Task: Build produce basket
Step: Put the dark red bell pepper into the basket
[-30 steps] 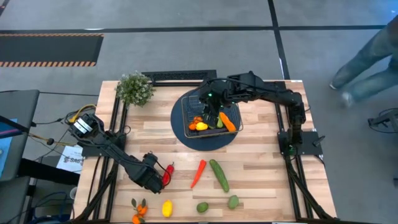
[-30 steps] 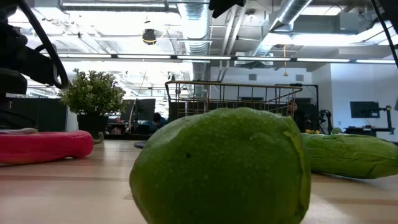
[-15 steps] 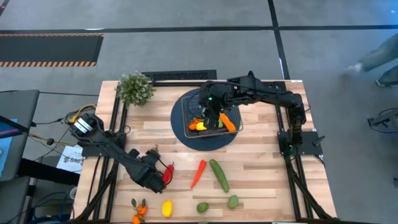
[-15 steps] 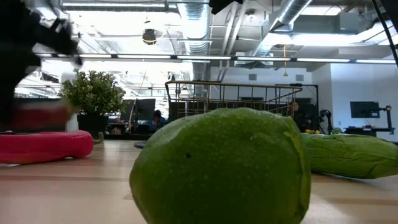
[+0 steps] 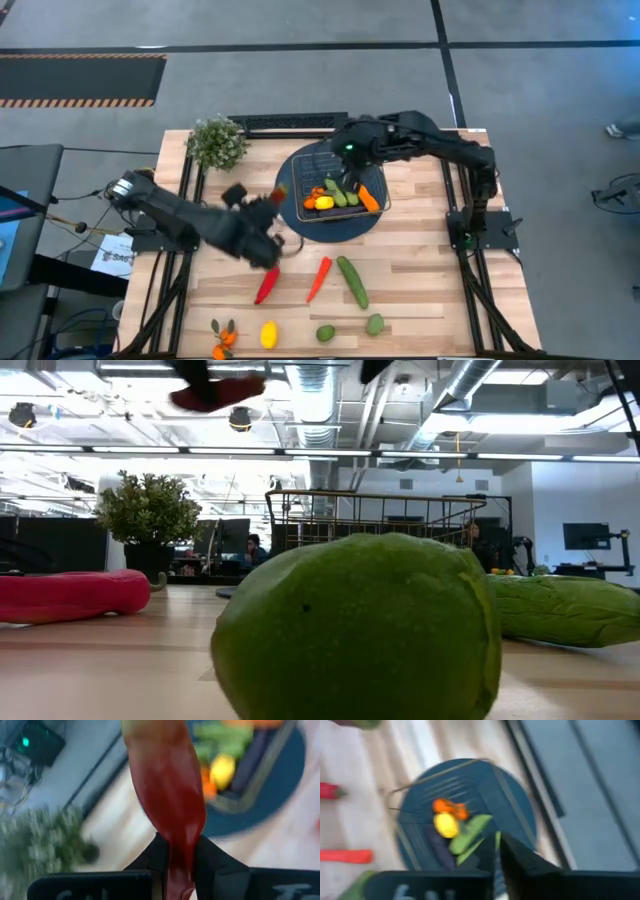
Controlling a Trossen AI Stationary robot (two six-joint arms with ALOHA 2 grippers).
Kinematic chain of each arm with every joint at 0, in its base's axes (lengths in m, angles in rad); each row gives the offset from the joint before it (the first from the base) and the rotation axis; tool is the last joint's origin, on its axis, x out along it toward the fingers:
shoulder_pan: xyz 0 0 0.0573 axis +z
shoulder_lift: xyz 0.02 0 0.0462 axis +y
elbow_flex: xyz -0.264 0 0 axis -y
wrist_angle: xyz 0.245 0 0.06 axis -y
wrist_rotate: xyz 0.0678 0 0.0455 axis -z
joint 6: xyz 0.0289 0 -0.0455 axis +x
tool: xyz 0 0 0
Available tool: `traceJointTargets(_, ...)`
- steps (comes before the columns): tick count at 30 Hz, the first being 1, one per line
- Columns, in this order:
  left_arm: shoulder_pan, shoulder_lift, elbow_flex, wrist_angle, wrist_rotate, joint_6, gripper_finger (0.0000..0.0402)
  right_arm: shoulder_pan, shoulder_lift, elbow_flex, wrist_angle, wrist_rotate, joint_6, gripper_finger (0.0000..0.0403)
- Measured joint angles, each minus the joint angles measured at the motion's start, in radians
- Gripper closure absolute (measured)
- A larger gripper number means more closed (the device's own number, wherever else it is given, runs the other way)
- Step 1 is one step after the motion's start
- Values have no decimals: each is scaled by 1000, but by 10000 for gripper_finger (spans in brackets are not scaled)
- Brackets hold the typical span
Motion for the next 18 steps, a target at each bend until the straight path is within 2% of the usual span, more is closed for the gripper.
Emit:
traceJointTargets(2,58,-33,18,37,-10,98,373,4,-31,-1,-27,49,7,389)
traceJointTargets(6,188,-68,24,200,55,362,373,21,-104,-1,-89,113,102,388)
traceJointTargets(12,383,-51,24,554,316,762,373,101,-235,-2,-81,175,249,397)
traceJointTargets(16,490,0,24,735,512,892,373,195,-274,-2,-92,253,357,400)
traceJointTargets(18,531,30,24,769,584,928,373,241,-285,-2,-93,274,397,399)
